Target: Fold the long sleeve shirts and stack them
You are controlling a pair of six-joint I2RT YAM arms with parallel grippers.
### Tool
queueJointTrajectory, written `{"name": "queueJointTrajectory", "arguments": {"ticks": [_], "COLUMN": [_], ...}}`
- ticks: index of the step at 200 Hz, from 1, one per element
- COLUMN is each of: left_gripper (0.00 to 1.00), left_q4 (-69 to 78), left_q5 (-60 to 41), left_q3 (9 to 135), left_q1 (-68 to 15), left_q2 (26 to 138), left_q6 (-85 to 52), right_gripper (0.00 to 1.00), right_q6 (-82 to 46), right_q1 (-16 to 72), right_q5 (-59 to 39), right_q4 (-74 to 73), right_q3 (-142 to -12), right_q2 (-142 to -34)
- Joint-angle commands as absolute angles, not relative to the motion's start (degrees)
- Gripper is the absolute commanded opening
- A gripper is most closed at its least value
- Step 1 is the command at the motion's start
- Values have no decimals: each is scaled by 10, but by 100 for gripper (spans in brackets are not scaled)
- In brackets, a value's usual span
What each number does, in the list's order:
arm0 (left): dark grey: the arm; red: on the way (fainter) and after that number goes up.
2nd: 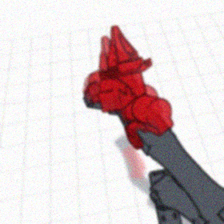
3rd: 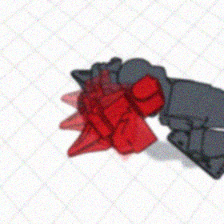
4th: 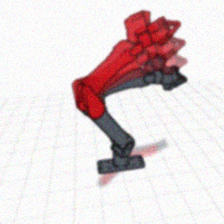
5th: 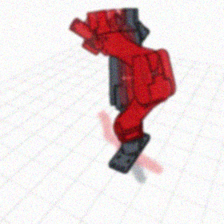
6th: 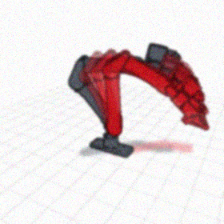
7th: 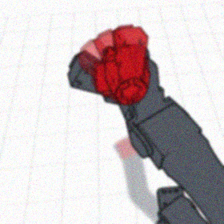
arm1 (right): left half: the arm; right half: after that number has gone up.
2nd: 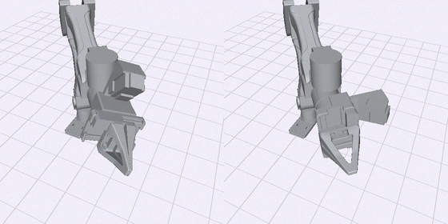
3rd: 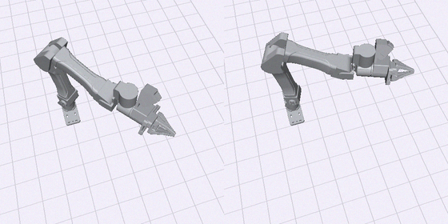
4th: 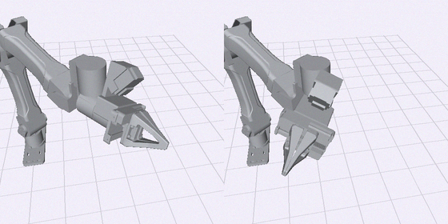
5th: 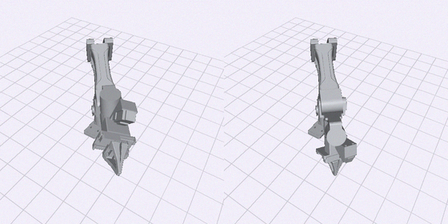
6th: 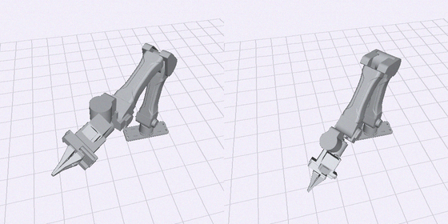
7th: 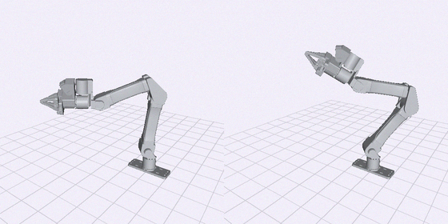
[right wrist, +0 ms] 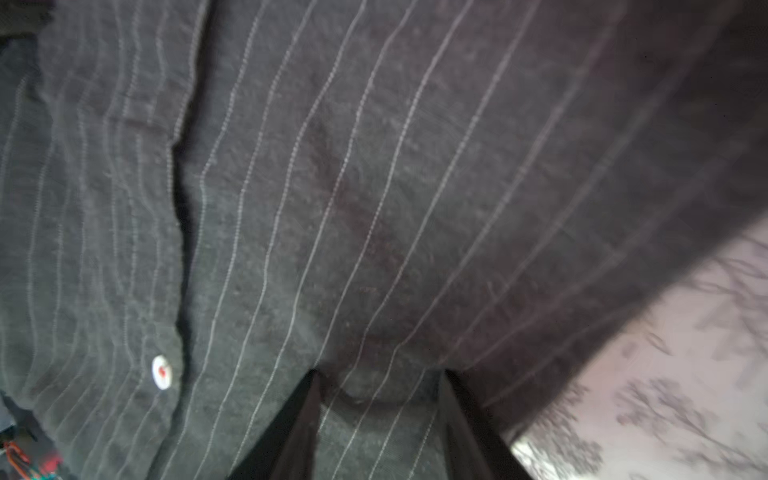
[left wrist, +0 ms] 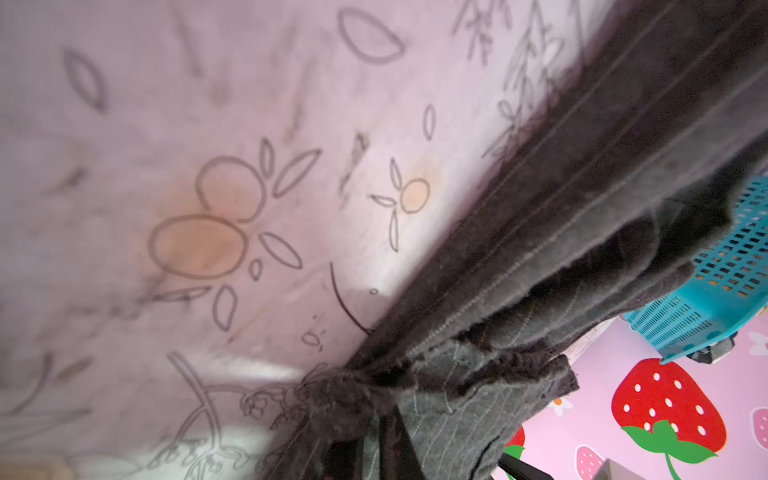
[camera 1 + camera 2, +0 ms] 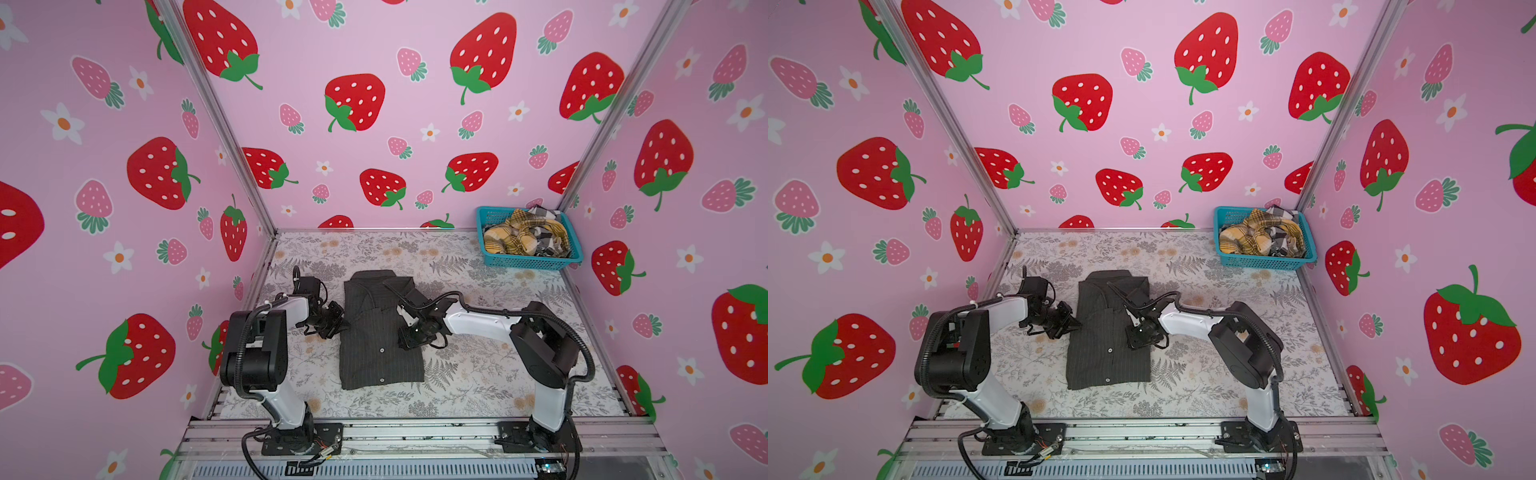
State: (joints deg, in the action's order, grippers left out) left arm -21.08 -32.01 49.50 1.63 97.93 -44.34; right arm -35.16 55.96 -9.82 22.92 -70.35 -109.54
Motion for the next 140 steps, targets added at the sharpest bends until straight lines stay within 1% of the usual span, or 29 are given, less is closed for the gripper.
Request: {"name": "queueJointTrajectory", "arguments": {"ticks": [1, 22, 43, 72, 85, 101, 112, 114, 117, 124, 140], "left_gripper": [14, 16, 17, 14, 13, 15, 22, 24, 26, 31, 43], "left_q4": [-230, -238, -236, -243, -230, -231, -242, -243, -246, -257, -306], "left_q5": [-283, -279, -278, -287, -289, -274, -267, -267, -266, -261, -248], "left_q3": [498, 549, 607, 691, 694, 682, 671, 669, 666, 661, 659], "left_q1": [2, -27, -80, -145, -155, -149, -138, -136, -132, -125, -117], "left_q2": [1014, 1040, 1079, 1152, 1143, 1097, 1055, 1047, 1035, 1004, 933], "left_q6": [-439, -438, -443, -457, -474, -485, -489, -489, -489, -485, -460], "right_gripper": [47, 46, 46, 46, 46, 48, 51, 54, 57, 61, 66], "right_q6": [-378, -387, -388, -376, -369, -357, -346, -343, -341, -334, -325], "right_q1": [547, 526, 489, 446, 438, 432, 430, 430, 429, 429, 429], "right_q5": [-64, -52, -41, -46, -38, -29, -29, -29, -29, -29, -29], "right_q4": [250, 249, 252, 255, 266, 274, 270, 270, 268, 269, 286], "right_q3": [-680, -642, -606, -572, -568, -568, -571, -572, -574, -582, -607], "right_q2": [-1109, -1080, -1047, -1017, -1003, -979, -964, -962, -957, -953, -946]}}
